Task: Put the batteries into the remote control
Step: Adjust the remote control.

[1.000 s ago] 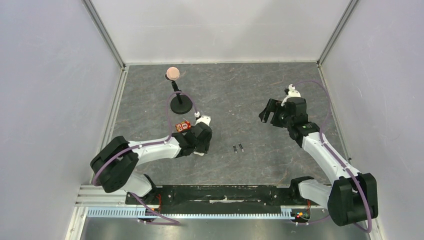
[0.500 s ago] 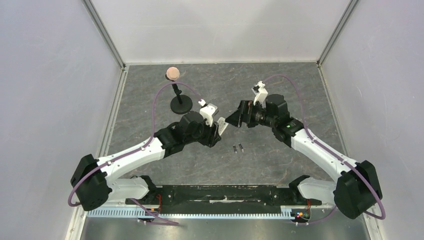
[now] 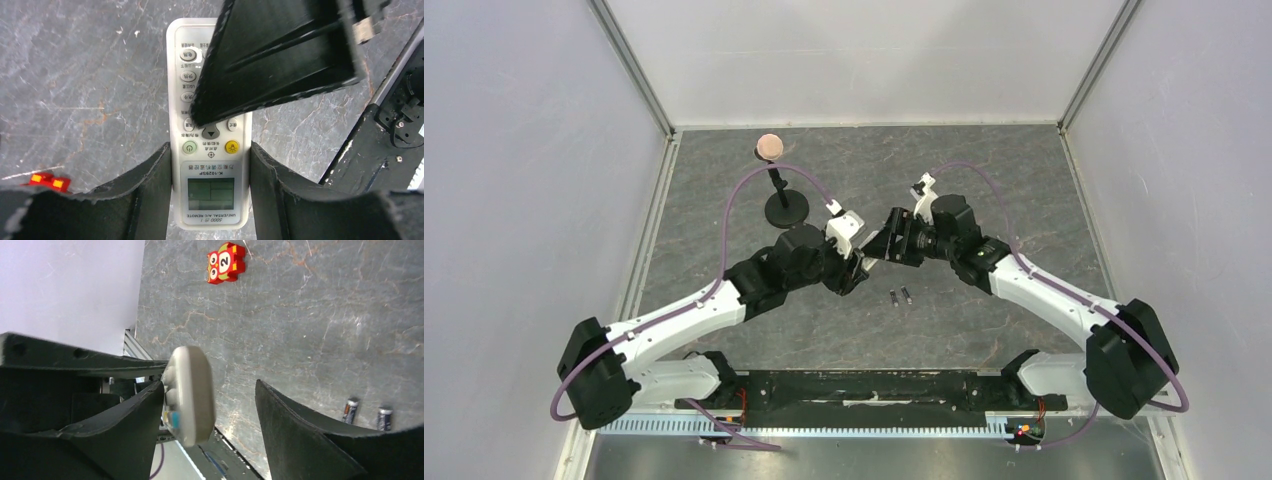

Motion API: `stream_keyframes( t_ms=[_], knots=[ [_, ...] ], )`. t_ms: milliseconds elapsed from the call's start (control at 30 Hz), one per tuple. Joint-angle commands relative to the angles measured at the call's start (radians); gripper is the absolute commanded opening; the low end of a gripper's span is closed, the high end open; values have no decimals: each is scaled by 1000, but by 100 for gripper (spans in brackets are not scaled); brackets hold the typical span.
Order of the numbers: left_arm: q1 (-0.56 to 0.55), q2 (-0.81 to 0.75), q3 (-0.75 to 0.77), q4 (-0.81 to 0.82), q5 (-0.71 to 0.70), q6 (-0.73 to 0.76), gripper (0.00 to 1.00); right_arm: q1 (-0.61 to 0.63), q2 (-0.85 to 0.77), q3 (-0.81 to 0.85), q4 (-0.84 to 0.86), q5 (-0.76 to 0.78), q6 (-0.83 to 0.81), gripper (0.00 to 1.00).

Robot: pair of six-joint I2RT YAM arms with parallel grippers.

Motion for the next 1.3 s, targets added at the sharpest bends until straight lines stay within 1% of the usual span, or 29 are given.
stream_keyframes(
  t_ms=[0,67,133,200,233,267,300,333,400,467,533,633,700,767,800,833,933,1133,1267],
  knots=[
    [-10,-33,-17,91,25,152,2,22,13,19,15,59,99,66],
    [-11,-40,-28,96,35,192,2,25,3,1,43,68,140,60],
    [-12,-53,-43,109,38,222,2,25,-9,-16,75,71,178,51],
    [-13,-68,-52,123,25,233,4,26,-20,-30,102,64,216,39],
    [-13,-77,-53,131,12,235,7,26,-21,-35,112,55,239,33],
    [-13,-83,-53,136,4,234,14,26,-21,-39,119,42,265,27],
    [-13,-90,-53,144,-5,233,22,26,-24,-44,126,31,288,23],
    [-13,-98,-52,147,-10,236,27,27,-27,-52,137,21,320,17],
    [-13,-113,-56,171,-7,255,34,27,-38,-63,142,12,376,7],
    [-13,-129,-66,189,14,294,39,27,-51,-62,138,10,423,3],
    [-13,-153,-83,201,47,357,44,25,-61,-55,114,19,466,0],
    [-13,-209,-122,208,101,494,47,26,-73,-37,82,32,526,0],
    [-13,-263,-158,210,136,609,49,27,-77,-15,38,39,562,0],
    [-14,-310,-194,226,155,736,52,26,-81,0,14,43,591,0],
    [-16,-329,-211,234,167,789,67,26,-86,5,10,47,610,0],
    [-14,-346,-230,248,171,840,75,27,-88,10,-15,48,622,0],
    [-14,-367,-249,266,165,929,77,27,-98,27,-60,55,654,0],
    [-19,-327,-231,274,156,1001,79,26,-125,16,-88,65,718,0],
    [-27,-293,-225,256,160,1026,80,26,-167,-28,-67,85,826,0]
  ],
)
